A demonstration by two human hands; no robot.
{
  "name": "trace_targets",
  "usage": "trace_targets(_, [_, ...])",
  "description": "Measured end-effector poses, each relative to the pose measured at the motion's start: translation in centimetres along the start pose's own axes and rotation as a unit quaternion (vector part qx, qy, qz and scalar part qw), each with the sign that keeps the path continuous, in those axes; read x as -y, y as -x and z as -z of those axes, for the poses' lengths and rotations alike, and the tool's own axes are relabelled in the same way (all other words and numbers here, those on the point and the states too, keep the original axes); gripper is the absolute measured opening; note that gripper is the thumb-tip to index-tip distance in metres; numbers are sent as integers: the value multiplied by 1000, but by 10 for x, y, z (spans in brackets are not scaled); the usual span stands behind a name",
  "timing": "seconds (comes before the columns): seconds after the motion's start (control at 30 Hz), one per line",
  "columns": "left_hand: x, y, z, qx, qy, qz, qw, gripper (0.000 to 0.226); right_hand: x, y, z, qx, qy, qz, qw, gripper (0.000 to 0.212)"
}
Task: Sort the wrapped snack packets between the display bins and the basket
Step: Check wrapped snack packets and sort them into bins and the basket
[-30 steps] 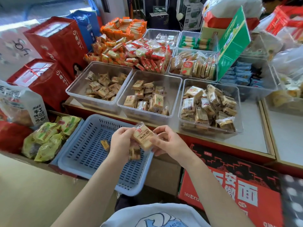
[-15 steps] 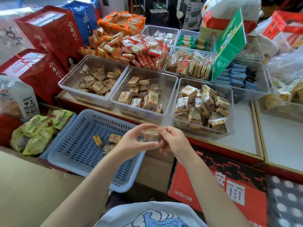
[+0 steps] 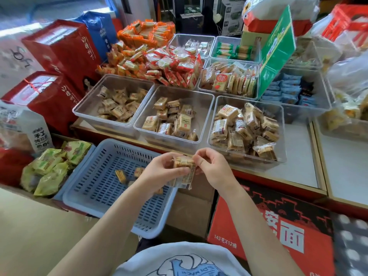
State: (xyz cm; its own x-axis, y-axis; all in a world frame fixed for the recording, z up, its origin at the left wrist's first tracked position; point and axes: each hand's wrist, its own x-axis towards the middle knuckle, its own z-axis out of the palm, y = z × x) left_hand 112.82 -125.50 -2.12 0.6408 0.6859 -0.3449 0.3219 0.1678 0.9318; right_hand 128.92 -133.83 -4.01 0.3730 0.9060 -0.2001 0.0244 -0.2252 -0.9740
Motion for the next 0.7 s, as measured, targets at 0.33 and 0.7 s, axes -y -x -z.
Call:
trace_targets(0.33, [-2, -27, 26, -112, -5, 61, 992, 15, -7, -32, -21, -37, 16, 18, 999, 9])
trace_targets(0.7, [-8, -110, 92, -204, 90, 29, 974, 15, 2, -106, -60, 53, -5, -103, 993, 18])
